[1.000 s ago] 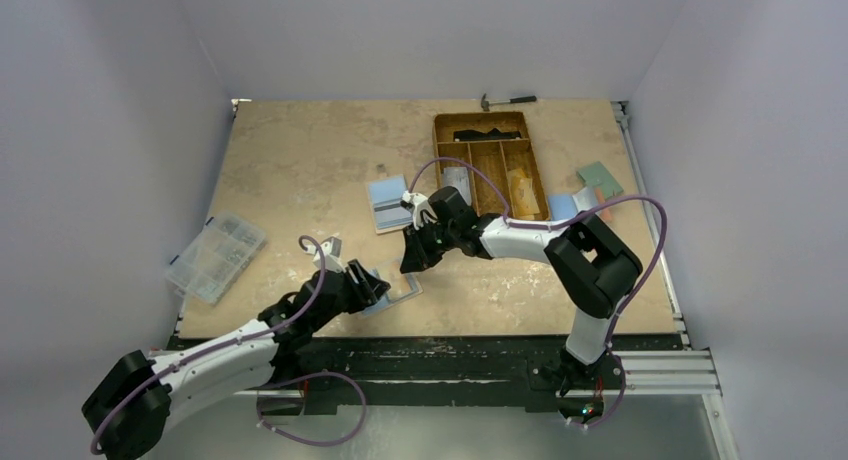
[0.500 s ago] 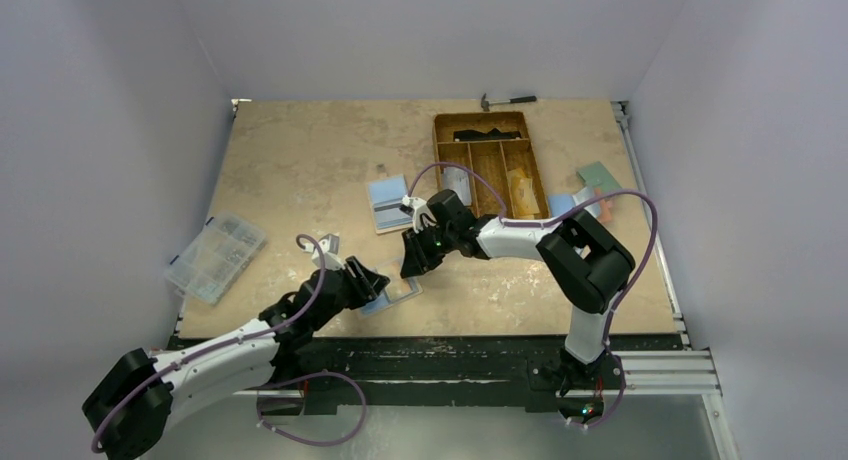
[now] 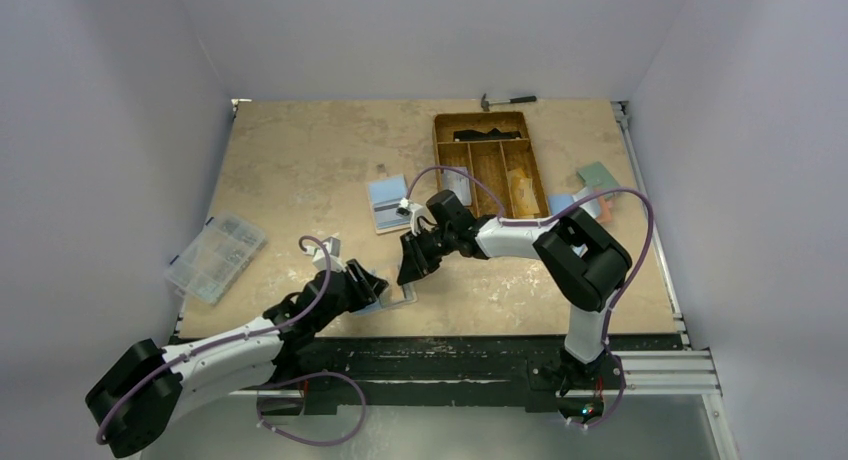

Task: Take the credit cards out of the card holder
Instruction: Remove the credit card from the card holder.

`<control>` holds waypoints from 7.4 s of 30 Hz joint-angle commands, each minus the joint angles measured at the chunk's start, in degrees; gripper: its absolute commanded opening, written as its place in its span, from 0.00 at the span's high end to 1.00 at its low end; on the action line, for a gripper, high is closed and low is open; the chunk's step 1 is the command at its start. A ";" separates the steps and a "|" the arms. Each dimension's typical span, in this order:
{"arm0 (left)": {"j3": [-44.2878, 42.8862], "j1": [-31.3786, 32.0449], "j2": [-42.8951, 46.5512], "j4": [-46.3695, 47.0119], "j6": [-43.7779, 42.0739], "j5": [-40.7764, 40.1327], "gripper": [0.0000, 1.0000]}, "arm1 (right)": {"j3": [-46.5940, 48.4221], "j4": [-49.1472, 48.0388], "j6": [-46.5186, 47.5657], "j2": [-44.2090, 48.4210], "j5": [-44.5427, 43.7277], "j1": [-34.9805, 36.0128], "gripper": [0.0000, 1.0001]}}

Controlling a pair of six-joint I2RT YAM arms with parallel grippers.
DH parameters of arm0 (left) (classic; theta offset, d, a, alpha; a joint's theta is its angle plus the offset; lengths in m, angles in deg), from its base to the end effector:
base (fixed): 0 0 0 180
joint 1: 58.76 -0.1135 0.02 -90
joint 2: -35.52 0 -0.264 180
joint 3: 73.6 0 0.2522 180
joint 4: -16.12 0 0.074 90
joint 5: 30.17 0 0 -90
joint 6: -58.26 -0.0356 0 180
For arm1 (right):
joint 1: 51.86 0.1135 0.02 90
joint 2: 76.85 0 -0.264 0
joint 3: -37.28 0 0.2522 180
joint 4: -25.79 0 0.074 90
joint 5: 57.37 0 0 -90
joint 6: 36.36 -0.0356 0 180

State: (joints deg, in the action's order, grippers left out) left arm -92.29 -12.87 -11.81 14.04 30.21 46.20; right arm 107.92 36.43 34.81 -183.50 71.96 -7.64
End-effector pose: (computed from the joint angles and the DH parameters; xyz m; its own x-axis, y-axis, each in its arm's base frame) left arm 0.1144 -0.1060 0.1313 -0.6586 -0.5529 -0.5105 -0.0520 0.7102 -0.7021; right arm 0.2490 0.2738 0.1443 -0.7680 -0.3990 -0.5010 -0.6375 0.4012 0.6578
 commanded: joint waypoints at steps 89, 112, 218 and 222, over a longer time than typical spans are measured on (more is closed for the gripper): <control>7.95 -0.12 12.20 19.25 -23.15 21.61 1.00 | 9.08 25.79 39.56 12.33 22.64 -9.79 0.41; 6.21 -0.12 10.88 12.84 -17.97 20.42 0.96 | 11.76 33.44 47.07 12.41 19.82 -10.47 0.33; -12.18 4.70 -15.66 -1.03 -18.52 16.69 0.56 | 13.00 35.74 46.98 6.83 13.23 -7.01 0.55; -9.58 3.36 -14.11 1.44 -16.00 17.92 0.58 | 13.08 34.09 44.64 5.40 10.85 -5.84 0.80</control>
State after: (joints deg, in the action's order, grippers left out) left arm -104.29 -8.41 -27.61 10.72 10.39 60.39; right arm 120.67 74.57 83.81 -177.43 86.28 -14.70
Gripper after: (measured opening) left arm 0.561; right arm 0.290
